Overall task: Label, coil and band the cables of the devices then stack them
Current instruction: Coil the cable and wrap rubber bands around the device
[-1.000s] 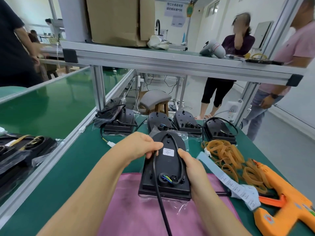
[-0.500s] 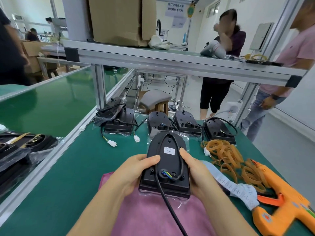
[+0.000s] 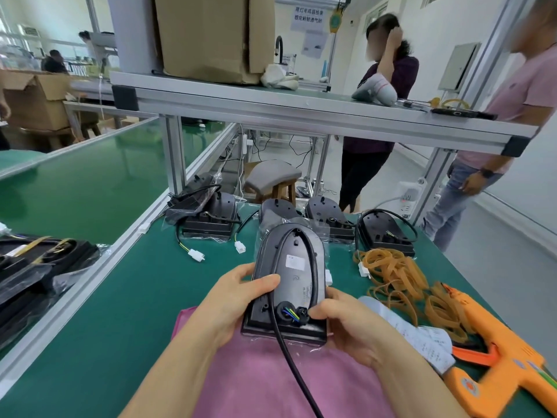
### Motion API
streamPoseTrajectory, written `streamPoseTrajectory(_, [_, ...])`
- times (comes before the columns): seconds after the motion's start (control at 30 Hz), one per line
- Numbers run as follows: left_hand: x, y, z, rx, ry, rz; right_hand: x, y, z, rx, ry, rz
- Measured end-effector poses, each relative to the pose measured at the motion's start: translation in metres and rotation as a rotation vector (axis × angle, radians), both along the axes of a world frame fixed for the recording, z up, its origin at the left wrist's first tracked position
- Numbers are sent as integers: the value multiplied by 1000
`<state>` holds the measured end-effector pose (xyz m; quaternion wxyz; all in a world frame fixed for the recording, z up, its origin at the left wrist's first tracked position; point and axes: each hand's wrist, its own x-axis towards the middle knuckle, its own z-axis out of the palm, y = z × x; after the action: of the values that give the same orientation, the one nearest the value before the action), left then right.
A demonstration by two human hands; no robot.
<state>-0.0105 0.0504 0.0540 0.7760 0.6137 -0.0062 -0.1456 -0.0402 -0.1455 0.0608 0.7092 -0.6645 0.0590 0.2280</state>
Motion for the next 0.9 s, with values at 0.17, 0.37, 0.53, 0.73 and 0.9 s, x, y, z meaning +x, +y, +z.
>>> streamPoseTrajectory(0.17, [1,-3,1,45,-48,28,-1,6,1,-19,-5,-29])
streamPoseTrajectory(0.37, [4,-5,0,8,-44,58,-7,7,8,-35,-54,-96])
streamPoseTrajectory(0.53, [7,-1,-2,-96,32,68,-13,1,-1,-160,-369,-307])
streamPoseTrajectory(0.73, [9,2,-5,-158,99,67,-31,3,-14,-873,-1518,14])
streamPoseTrajectory(0.9, [9,0,-5,-206,133,79,-37,1,-19,-857,-1639,94])
